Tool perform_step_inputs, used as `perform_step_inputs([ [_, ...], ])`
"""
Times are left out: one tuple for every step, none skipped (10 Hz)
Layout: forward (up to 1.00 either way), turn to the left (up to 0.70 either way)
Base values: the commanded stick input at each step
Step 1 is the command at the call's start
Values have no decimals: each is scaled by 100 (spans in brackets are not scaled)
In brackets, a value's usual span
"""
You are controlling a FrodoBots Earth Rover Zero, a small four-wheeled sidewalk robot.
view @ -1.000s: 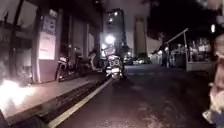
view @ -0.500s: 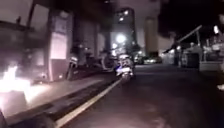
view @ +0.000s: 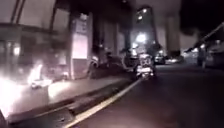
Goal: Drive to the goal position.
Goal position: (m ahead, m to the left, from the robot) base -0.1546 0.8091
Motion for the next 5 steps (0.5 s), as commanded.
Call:
perform_step_inputs([
  [0,45],
  [0,45],
  [0,45],
  [0,45],
  [0,45],
])
